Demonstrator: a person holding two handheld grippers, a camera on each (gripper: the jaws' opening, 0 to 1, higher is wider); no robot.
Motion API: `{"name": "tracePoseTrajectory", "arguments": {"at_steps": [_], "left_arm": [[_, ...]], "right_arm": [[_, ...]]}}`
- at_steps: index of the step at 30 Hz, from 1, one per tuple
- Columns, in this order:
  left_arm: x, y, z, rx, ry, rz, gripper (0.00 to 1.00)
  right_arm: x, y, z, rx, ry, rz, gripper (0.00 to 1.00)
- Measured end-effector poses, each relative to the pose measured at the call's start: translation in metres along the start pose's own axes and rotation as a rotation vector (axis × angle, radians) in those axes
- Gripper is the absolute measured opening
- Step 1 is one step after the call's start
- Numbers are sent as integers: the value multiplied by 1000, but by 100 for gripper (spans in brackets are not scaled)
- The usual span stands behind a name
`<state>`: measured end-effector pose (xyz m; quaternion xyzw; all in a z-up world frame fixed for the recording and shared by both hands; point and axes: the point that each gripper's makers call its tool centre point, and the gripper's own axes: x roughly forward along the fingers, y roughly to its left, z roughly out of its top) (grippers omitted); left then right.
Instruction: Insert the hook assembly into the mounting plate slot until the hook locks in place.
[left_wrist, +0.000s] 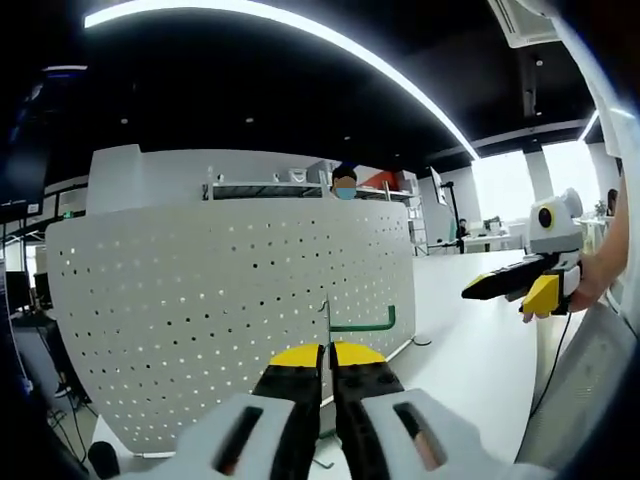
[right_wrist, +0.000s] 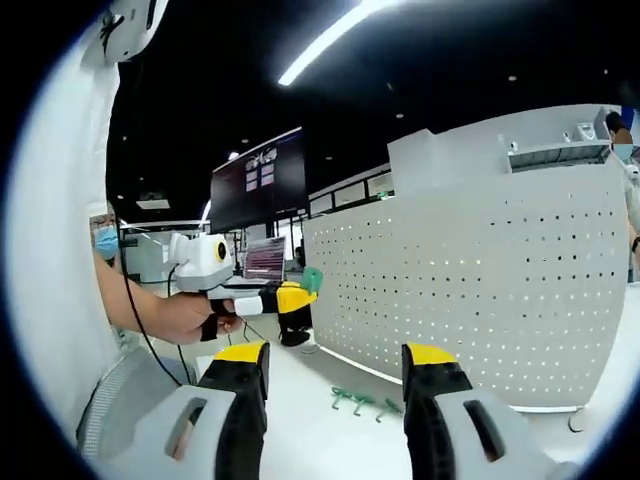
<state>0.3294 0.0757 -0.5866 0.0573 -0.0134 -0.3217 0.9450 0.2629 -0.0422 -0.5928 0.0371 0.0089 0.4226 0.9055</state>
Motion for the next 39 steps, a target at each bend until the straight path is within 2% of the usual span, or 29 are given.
{"name": "tracePoseTrajectory", "arguments": {"at_steps": [11, 18, 23, 39], "left_arm": [[1, -3, 1, -5, -1, -6, 3], [2, -4, 2, -7, -2, -11, 3], [1, -4, 2, -12, 0, -7, 3], [2, -8, 5, -16, -5, -13, 3]], "right_arm": [[18, -1, 1, 13, -4, 2, 50], [33, 7, 8, 14, -22, 34, 49], [40, 10, 10, 51, -33, 60, 48], [61, 20, 19, 67, -61, 98, 44]]}}
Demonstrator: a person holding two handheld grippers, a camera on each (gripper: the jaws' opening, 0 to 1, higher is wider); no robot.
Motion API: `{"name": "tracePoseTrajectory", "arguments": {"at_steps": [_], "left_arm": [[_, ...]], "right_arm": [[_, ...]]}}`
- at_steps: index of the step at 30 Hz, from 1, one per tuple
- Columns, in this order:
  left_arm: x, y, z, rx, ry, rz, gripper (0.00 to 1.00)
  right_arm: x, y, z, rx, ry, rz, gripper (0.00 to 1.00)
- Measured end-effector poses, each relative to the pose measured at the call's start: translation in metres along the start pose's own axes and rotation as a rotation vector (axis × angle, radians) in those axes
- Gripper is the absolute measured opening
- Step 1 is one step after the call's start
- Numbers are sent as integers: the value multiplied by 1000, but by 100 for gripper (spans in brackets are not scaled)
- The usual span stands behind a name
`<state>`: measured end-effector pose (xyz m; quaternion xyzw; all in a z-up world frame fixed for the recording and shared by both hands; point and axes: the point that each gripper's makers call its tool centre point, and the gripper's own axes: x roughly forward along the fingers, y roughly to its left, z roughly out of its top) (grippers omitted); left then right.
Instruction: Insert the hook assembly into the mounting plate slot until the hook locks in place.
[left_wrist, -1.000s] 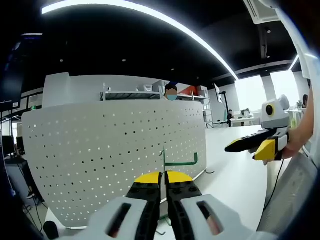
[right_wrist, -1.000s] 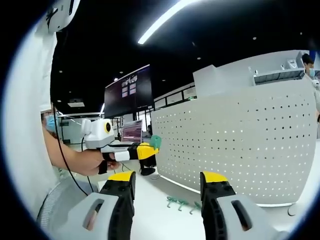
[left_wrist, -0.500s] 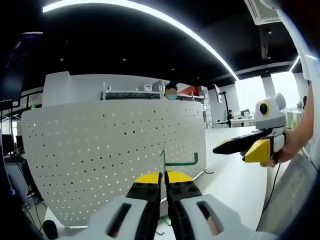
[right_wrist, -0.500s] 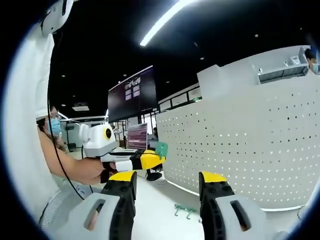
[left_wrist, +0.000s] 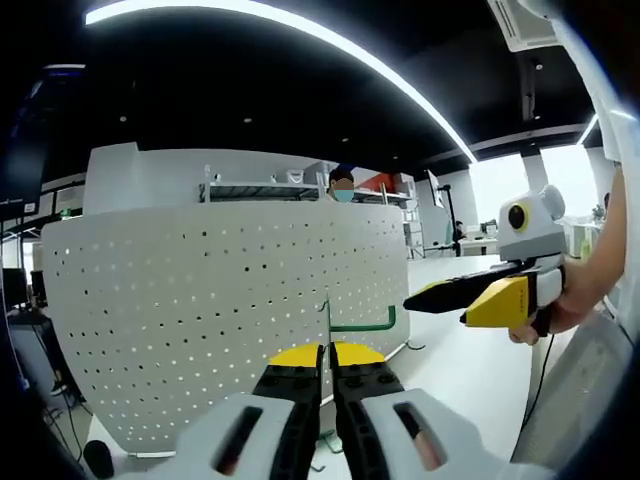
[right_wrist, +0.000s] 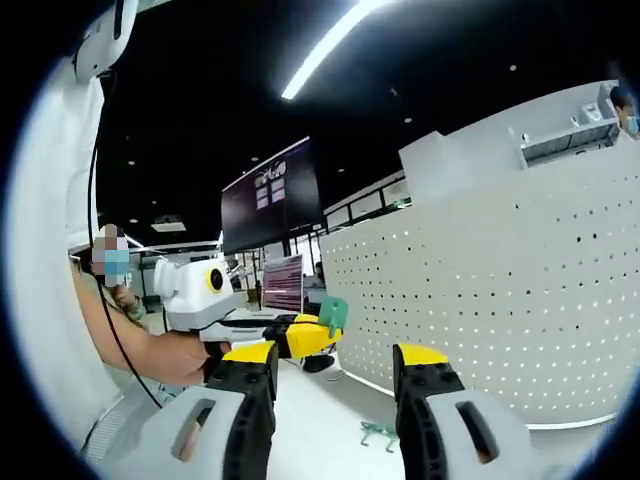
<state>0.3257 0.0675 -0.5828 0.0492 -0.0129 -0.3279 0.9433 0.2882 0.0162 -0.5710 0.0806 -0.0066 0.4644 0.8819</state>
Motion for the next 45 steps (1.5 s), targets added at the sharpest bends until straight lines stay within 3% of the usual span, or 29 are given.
{"name": "tracePoseTrajectory", "arguments": {"at_steps": [25, 45], "left_arm": [[3, -5, 8, -19, -20, -13, 3], [6, -14, 17, -59, -46, -27, 3]], "right_arm": [[27, 4, 14, 57, -59, 26, 37], [34, 3, 19, 69, -84, 21, 22]]}}
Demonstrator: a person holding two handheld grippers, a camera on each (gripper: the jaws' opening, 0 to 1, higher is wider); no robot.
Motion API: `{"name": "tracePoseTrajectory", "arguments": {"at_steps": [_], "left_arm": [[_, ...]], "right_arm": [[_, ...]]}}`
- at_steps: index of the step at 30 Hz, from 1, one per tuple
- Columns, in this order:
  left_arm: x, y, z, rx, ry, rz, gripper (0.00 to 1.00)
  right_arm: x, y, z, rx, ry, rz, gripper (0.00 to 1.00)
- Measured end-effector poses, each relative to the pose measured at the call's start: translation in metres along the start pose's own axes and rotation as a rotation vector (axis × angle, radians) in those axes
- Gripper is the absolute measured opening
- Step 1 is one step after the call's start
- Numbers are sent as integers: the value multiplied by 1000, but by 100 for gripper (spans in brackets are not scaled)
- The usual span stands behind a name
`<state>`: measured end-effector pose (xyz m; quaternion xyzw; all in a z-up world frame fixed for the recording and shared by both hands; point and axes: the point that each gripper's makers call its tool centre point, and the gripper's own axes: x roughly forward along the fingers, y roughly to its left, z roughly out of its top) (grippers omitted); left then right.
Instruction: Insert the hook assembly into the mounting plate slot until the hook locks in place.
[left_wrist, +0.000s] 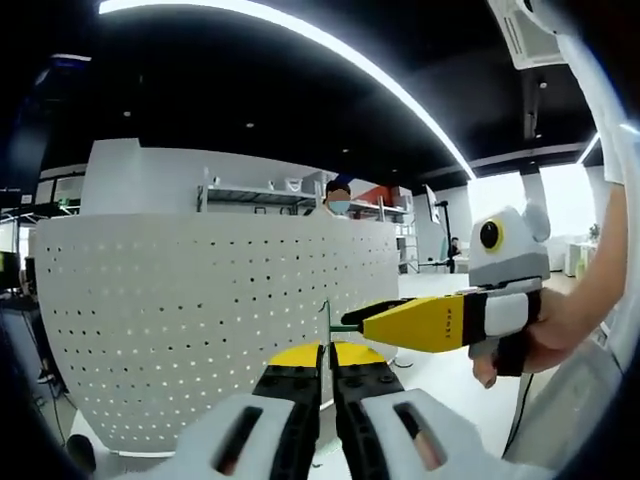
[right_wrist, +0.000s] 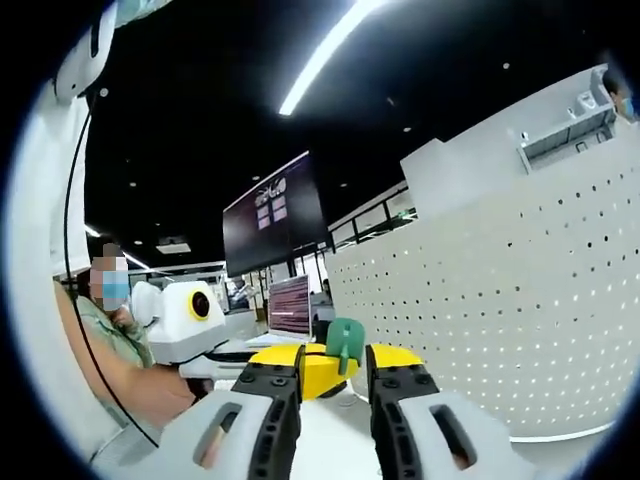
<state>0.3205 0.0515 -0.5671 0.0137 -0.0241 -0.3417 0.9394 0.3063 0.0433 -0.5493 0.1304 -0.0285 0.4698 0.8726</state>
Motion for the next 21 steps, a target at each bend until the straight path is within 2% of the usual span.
{"name": "tracePoseTrajectory", "arguments": {"at_steps": [7, 21], "left_arm": [[3, -6, 1, -15, -5, -16, 3], [4, -13, 4, -7, -2, -19, 2]], "right_arm": [[0, -1, -1, 3, -5, -3, 13], [-4, -5, 2, -14, -7, -39, 3]]}}
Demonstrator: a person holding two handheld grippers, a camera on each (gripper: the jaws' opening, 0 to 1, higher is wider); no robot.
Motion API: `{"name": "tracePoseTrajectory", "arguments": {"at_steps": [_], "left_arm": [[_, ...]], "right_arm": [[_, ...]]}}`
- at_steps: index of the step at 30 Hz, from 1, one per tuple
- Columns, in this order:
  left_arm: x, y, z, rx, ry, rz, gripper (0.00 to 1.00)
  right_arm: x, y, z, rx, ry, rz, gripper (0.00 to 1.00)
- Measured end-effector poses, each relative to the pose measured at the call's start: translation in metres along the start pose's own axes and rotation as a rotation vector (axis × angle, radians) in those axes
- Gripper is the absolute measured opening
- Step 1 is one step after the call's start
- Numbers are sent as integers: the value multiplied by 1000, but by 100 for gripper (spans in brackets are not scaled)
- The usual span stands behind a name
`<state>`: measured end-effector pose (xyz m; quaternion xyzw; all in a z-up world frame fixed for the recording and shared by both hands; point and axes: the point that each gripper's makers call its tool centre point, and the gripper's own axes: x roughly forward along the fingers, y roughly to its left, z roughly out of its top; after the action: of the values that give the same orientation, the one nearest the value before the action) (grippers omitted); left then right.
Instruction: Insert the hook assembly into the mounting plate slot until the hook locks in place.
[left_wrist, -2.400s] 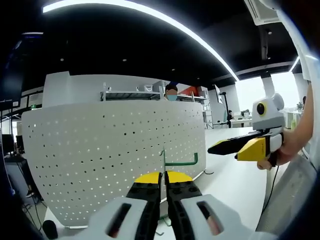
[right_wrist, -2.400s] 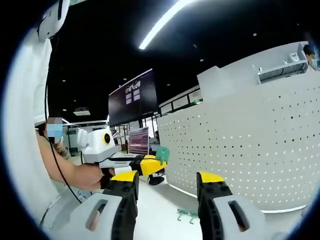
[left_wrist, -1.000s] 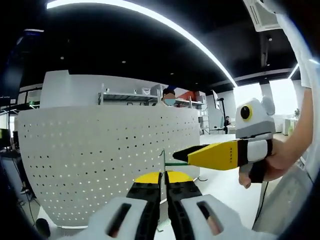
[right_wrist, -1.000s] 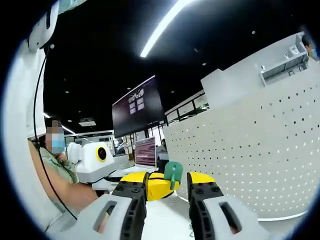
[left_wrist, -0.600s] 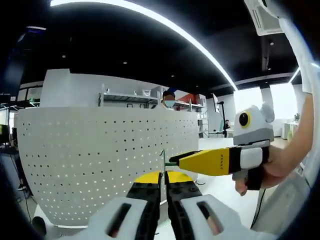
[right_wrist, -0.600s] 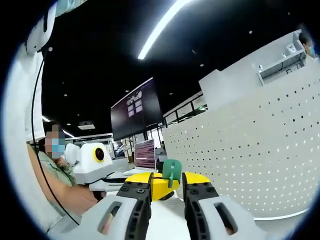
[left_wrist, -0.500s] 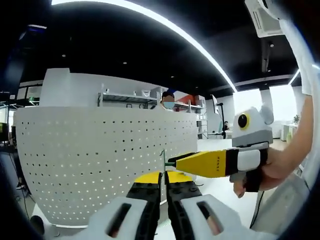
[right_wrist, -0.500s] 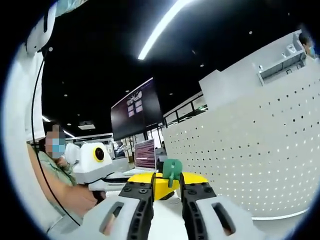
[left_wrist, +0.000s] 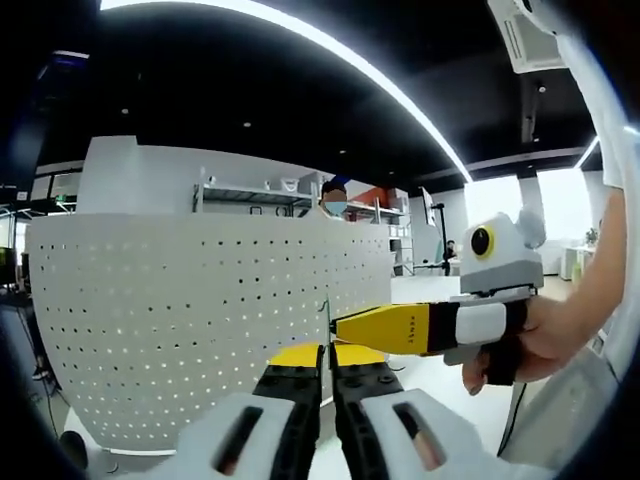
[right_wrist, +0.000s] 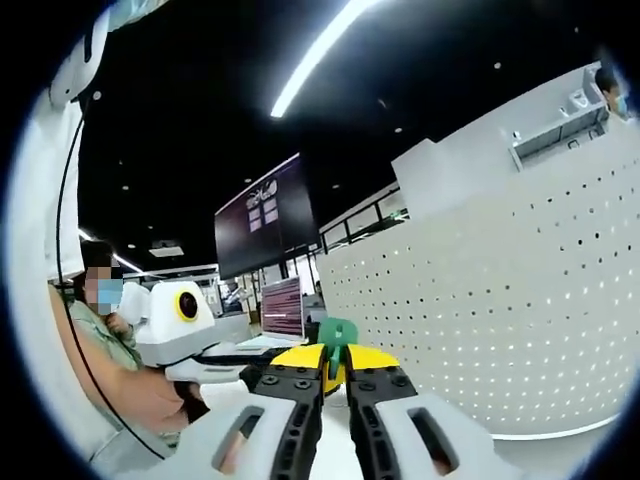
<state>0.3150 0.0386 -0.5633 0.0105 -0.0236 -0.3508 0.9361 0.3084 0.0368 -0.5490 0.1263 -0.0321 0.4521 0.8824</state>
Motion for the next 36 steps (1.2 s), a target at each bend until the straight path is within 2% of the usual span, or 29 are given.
{"name": "tracePoseTrajectory", "arguments": {"at_steps": [9, 12, 15, 30, 32, 36], "left_arm": [[0, -2, -2, 22, 16, 6, 2], [0, -3, -1, 16, 10, 6, 2], [1, -3, -5, 25, 33, 4, 2], [-1, -3, -4, 5, 22, 7, 3], [-1, -3, -4, -24, 23, 9, 3], [-1, -4, -4, -13, 24, 6, 5]], "right_arm": [[-3, -1, -1, -12, 7, -15, 2], [-4, -2, 0, 30, -22, -11, 2], [-4, -3, -3, 33, -11, -20, 1], [-4, -2, -2, 66, -8, -17, 0], [-4, -3, -2, 73, -7, -16, 0], [-3, -1, -2, 76, -1, -10, 0]]}}
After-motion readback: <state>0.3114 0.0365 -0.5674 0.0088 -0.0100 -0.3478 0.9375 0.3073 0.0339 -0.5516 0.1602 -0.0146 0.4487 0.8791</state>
